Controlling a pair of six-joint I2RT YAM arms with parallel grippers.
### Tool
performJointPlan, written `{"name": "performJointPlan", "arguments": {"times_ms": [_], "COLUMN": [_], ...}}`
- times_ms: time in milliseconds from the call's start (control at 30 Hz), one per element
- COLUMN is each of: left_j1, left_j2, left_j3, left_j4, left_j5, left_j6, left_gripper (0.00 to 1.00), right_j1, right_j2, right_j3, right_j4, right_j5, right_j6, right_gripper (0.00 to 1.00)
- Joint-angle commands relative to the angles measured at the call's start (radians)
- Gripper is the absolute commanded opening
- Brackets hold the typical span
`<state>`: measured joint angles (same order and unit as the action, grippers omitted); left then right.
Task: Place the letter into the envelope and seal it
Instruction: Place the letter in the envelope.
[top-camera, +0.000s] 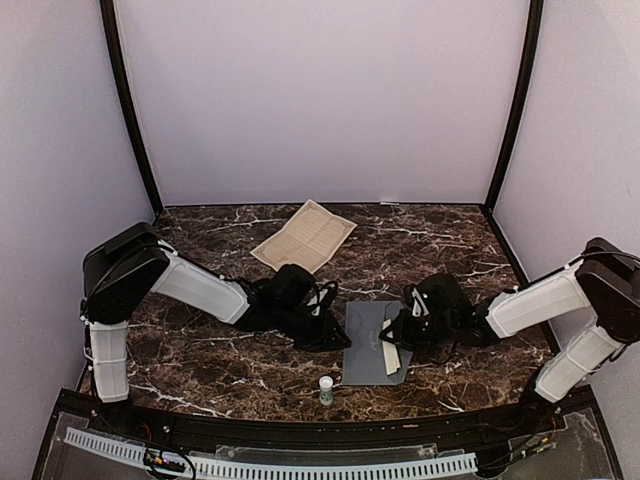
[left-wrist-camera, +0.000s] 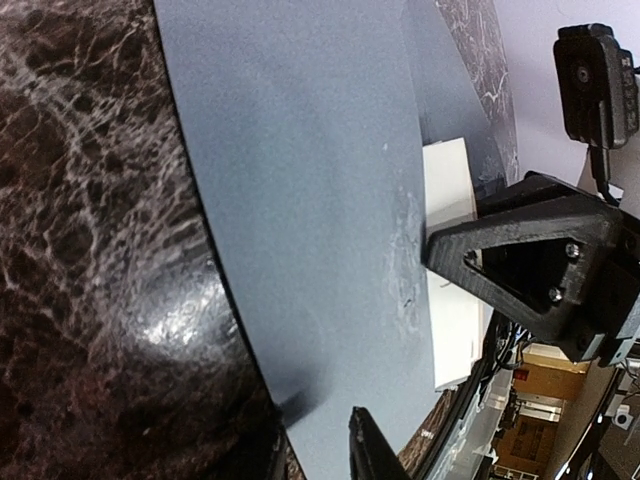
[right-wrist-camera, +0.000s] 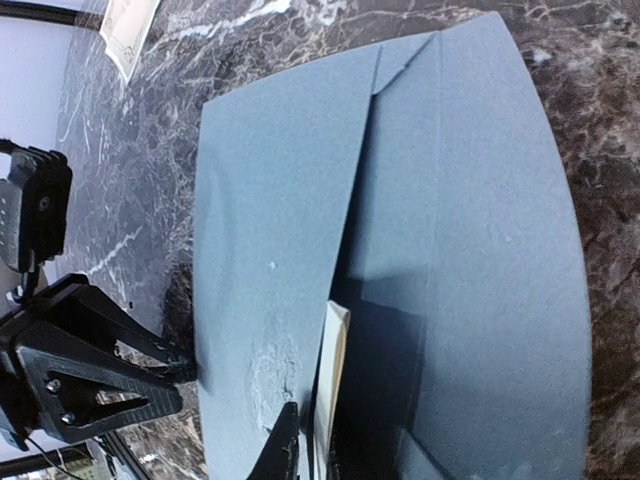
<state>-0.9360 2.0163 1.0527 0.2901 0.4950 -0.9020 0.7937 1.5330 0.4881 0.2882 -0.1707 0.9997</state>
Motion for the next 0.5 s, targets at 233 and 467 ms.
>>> {"name": "performJointPlan", "arguments": {"times_ms": [233, 467], "left_j1": [-0.008, -0.008], "left_j2": [-0.086, -0.131], "left_j3": [0.008, -0.01], "left_j4": [-0.057, -0.062], "left_j5": [-0.068, -0.081], "left_j6": [0.043, 0.044], "left_gripper": [0.26, 0.32], "right_j1": [0.01, 0.011], "right_j2": [-0.242, -0.358], "right_j3": [0.073, 0.088], "right_j4": [-0.329, -0.492], "right_j5": [0.16, 0.24], "right_j6": [-0.08, -0.115], "right_gripper": [0.34, 0.44]}}
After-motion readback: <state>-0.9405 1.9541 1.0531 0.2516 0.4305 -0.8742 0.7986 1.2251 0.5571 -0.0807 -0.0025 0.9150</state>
